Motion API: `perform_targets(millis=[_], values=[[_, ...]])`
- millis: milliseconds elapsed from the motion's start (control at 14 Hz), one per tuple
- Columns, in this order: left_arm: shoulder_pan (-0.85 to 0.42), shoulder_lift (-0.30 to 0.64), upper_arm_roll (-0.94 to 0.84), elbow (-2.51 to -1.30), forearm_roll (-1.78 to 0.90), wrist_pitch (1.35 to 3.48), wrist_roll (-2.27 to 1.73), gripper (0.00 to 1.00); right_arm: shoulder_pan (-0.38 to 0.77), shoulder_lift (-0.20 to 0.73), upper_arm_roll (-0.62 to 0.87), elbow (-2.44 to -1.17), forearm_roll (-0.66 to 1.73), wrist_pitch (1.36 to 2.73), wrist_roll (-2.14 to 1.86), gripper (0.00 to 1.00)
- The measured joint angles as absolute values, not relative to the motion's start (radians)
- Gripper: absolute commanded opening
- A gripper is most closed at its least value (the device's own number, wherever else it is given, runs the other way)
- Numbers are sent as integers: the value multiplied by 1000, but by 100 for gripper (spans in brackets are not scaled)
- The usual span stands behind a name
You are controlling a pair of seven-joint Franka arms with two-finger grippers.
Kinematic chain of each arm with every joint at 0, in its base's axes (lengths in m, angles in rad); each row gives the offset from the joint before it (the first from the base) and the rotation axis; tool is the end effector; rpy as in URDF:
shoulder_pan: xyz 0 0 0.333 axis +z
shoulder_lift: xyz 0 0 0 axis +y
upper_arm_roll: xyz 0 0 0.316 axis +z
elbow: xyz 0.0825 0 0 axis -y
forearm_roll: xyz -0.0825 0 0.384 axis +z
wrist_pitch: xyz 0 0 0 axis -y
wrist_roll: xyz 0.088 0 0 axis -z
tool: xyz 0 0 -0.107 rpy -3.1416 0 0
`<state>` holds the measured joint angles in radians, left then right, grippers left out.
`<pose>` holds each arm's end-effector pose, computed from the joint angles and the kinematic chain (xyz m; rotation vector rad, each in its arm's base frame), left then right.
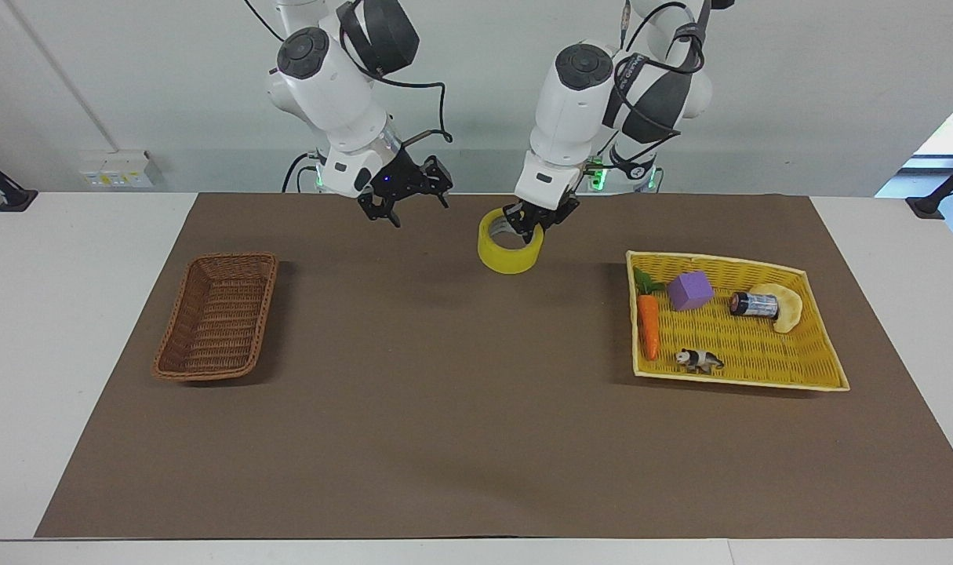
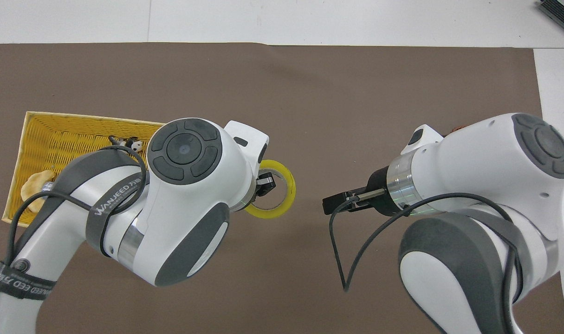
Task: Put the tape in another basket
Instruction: 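Close the right gripper on the tape roll held by the left gripper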
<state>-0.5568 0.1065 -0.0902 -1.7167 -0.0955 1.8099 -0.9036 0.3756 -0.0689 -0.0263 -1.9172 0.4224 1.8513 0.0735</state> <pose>0.4709 -0.3631 0.5150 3.0450 0.4295 -0.1243 0.4990 0.2156 0.5280 -2.7316 -0.2161 0.1150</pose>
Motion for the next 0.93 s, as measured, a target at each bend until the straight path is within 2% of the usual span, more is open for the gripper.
perform_targets(millis=[500,929], values=[[-579,107,-96,-1720,-116,1850,-919,0,428,-33,-26,-1955,532,2023,146,100],[-611,107,-96,-1721,-117,1866,-960,0,429,-12,-35,-1954,560,2032,146,100]])
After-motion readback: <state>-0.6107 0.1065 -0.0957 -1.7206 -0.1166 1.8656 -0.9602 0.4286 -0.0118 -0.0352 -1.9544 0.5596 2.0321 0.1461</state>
